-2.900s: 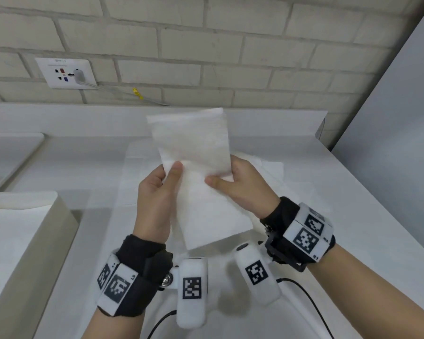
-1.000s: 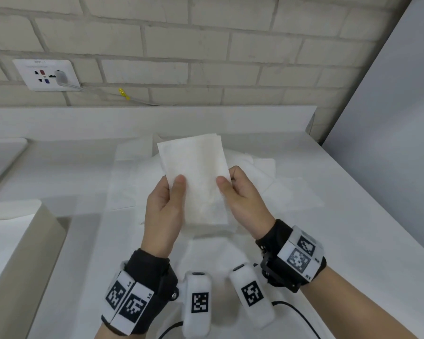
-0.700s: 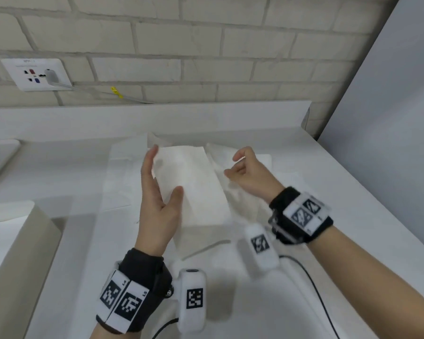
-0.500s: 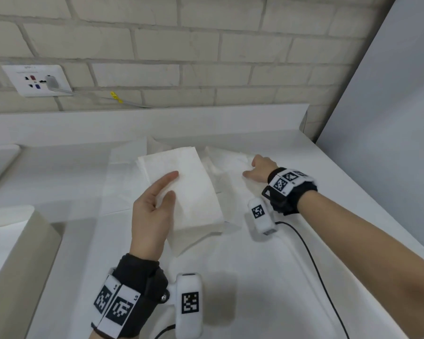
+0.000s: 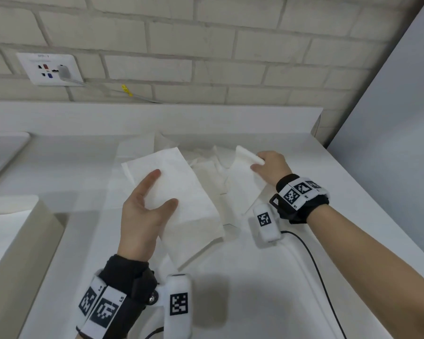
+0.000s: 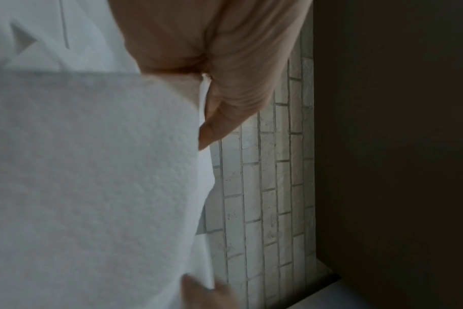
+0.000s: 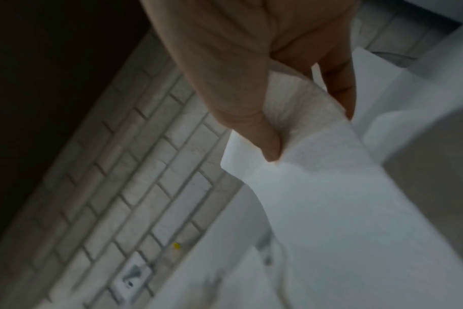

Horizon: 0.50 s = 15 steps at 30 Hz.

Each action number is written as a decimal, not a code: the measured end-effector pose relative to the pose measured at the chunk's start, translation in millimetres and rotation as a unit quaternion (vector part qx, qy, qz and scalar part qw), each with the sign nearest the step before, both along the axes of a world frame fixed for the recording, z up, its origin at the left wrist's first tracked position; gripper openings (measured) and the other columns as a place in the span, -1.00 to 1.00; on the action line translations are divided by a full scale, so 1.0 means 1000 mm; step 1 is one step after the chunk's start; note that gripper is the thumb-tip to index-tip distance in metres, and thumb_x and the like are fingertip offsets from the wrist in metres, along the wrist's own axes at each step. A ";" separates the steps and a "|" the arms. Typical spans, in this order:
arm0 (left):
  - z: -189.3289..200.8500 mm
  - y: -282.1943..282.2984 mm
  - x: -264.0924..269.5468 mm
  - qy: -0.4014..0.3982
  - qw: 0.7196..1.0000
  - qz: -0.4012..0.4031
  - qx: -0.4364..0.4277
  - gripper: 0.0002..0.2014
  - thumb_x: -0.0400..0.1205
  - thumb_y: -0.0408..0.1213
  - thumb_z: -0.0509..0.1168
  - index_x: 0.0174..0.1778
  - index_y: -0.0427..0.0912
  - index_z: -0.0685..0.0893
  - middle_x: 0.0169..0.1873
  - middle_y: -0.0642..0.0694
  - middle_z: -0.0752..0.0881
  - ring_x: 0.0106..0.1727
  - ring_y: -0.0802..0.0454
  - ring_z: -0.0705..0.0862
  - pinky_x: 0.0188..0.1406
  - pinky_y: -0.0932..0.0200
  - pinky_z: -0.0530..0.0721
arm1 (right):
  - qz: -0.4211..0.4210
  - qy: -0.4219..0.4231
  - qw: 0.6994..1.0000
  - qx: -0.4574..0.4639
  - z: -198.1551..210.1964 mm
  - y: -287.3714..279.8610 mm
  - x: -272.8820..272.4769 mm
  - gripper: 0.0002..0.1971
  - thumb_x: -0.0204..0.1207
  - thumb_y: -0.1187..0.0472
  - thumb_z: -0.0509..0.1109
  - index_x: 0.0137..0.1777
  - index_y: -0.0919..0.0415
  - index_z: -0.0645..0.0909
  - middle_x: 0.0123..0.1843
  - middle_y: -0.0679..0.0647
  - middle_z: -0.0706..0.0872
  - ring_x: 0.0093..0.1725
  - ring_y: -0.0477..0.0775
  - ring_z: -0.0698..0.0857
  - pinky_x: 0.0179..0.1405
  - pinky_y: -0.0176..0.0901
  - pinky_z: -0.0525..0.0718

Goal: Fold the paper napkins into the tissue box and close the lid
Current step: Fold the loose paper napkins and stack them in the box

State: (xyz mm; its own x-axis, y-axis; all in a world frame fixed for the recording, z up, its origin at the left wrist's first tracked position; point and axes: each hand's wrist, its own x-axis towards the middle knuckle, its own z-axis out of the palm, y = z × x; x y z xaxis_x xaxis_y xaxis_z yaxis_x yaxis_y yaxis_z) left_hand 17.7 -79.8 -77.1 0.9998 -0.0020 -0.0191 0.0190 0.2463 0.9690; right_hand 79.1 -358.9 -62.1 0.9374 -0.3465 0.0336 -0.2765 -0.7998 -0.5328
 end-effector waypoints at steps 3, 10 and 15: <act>-0.001 -0.002 0.002 -0.010 1.000 0.011 0.021 -0.55 0.48 -0.45 0.44 0.17 0.16 0.67 0.32 0.04 0.65 0.34 0.01 0.62 0.40 -0.11 0.54 | 0.022 -0.085 0.993 0.078 0.030 0.014 -0.020 -0.76 0.50 0.31 0.38 -0.38 0.15 0.48 -0.42 0.01 0.49 -0.40 -0.01 0.46 -0.50 -0.40 0.35; 0.019 -0.018 -0.006 -0.010 0.998 -0.062 0.008 -0.66 0.52 -0.01 0.36 0.18 -0.03 0.71 0.19 0.12 0.73 0.28 0.24 0.63 0.42 0.14 0.49 | 0.145 -0.141 0.903 0.379 0.084 0.064 -0.069 -0.93 0.49 0.34 0.42 -0.06 0.28 0.61 -0.17 0.06 0.69 -0.26 -0.06 0.68 -0.38 -0.37 0.57; 0.023 -0.024 -0.015 -0.023 0.989 -0.134 -0.064 -0.51 0.48 0.14 0.37 0.28 0.00 0.62 0.20 0.04 0.75 0.24 0.11 0.70 0.13 0.17 0.68 | 0.174 -0.079 0.877 0.440 0.085 0.083 -0.078 -0.74 0.51 0.33 0.38 0.19 0.35 0.56 -0.01 0.10 0.70 -0.07 0.03 0.70 -0.19 -0.18 0.64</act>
